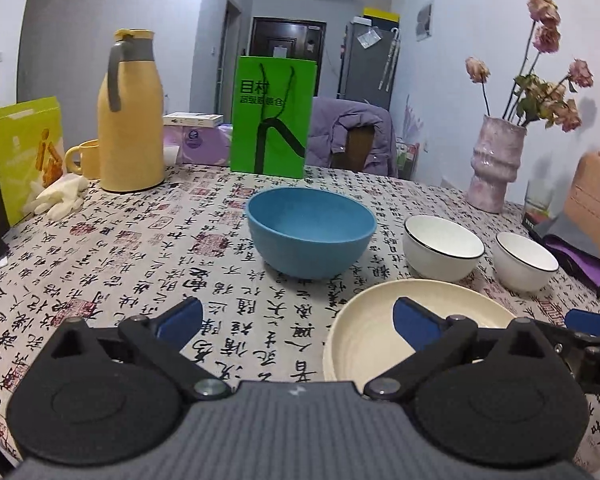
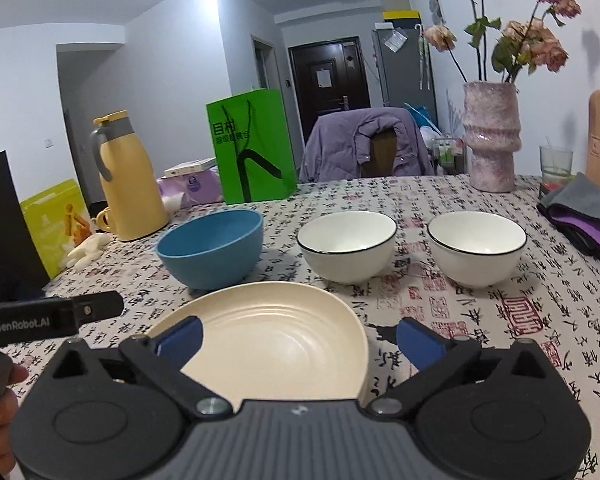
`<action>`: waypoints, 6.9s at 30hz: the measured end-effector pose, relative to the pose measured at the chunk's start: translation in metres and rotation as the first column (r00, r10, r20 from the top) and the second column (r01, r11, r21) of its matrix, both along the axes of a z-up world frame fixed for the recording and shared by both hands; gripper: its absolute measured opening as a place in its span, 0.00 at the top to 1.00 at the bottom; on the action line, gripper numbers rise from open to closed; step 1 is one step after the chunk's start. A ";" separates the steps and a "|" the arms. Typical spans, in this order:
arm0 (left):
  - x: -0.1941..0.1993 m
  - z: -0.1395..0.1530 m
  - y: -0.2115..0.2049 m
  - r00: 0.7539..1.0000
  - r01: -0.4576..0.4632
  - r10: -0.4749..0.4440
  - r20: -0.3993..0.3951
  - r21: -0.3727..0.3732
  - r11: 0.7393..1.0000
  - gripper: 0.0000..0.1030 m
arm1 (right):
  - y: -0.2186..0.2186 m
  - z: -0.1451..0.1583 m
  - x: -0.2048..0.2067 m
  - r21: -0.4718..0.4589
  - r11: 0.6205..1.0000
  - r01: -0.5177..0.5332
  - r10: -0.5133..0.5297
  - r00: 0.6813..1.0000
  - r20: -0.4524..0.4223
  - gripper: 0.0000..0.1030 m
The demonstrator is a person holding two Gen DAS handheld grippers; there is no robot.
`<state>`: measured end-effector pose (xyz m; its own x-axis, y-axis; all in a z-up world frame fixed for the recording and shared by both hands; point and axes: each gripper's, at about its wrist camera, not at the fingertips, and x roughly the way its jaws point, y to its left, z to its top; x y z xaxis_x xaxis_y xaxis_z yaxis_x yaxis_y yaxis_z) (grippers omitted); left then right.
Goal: Organize plates and bowls
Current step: 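Open both grippers to release the cream plate onto the table, then withdraw both open grippers upward from the placed cream plate, then move both open grippers to opposite sides of the blue bowl rim, then close both grippers on the rim of the blue bowl, then lift the blue bowl and carry it toward the black paper bag with both grippers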
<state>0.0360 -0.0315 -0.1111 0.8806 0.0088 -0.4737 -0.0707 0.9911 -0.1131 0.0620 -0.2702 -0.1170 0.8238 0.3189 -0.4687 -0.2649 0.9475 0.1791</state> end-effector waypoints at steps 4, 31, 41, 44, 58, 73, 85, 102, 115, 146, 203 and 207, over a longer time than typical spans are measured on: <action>-0.003 0.001 0.006 1.000 -0.007 0.007 0.008 -0.008 1.000 0.00 | 0.002 0.001 0.001 -0.002 1.000 -0.001 0.001 1.000 -0.001 0.00; -0.013 0.025 0.038 0.998 -0.039 0.040 0.042 -0.017 0.999 0.00 | 0.022 0.018 0.007 0.013 1.000 -0.008 0.008 1.000 0.003 0.00; 0.003 0.035 0.048 0.997 -0.058 0.059 0.048 -0.029 0.998 0.00 | 0.027 0.026 0.027 0.027 0.999 -0.017 0.017 1.000 0.003 0.00; 0.010 0.037 0.050 0.997 -0.064 0.065 0.047 -0.037 0.997 0.00 | 0.027 0.028 0.035 0.030 0.999 -0.018 0.018 1.000 0.002 0.00; 0.055 0.042 0.062 0.996 -0.074 0.077 0.047 -0.067 0.995 0.00 | 0.030 0.034 0.077 0.031 0.999 -0.006 0.006 1.000 0.006 0.00; 0.112 0.049 0.065 0.991 -0.118 0.127 0.048 -0.150 0.982 0.00 | 0.040 0.038 0.129 0.012 1.000 -0.004 0.004 1.000 -0.010 0.00; 0.157 0.037 0.089 0.973 -0.209 0.227 0.046 -0.245 0.947 0.00 | 0.053 0.039 0.161 -0.018 1.000 -0.016 0.015 0.999 -0.049 0.00; 0.173 -0.006 0.119 0.967 -0.250 0.255 -0.025 -0.299 0.921 0.00 | 0.094 0.025 0.195 -0.096 0.995 -0.025 0.018 0.997 -0.078 0.00; 0.179 -0.013 0.110 0.977 -0.215 0.210 -0.047 -0.264 0.940 0.00 | 0.083 0.015 0.210 -0.019 0.999 -0.028 0.025 0.987 -0.161 0.00; 0.184 -0.016 0.101 0.988 -0.146 0.132 -0.075 -0.245 0.958 0.31 | 0.118 0.008 0.234 -0.155 0.982 -0.108 0.071 0.972 -0.225 0.43; 0.178 -0.014 0.073 0.998 -0.040 0.030 -0.061 -0.169 0.985 0.85 | 0.135 -0.006 0.221 -0.194 0.973 -0.127 0.076 0.965 -0.251 0.87; 0.174 -0.011 0.073 0.999 -0.043 0.037 -0.039 -0.163 0.986 0.85 | 0.133 -0.003 0.217 -0.184 0.975 -0.125 0.078 0.967 -0.241 0.87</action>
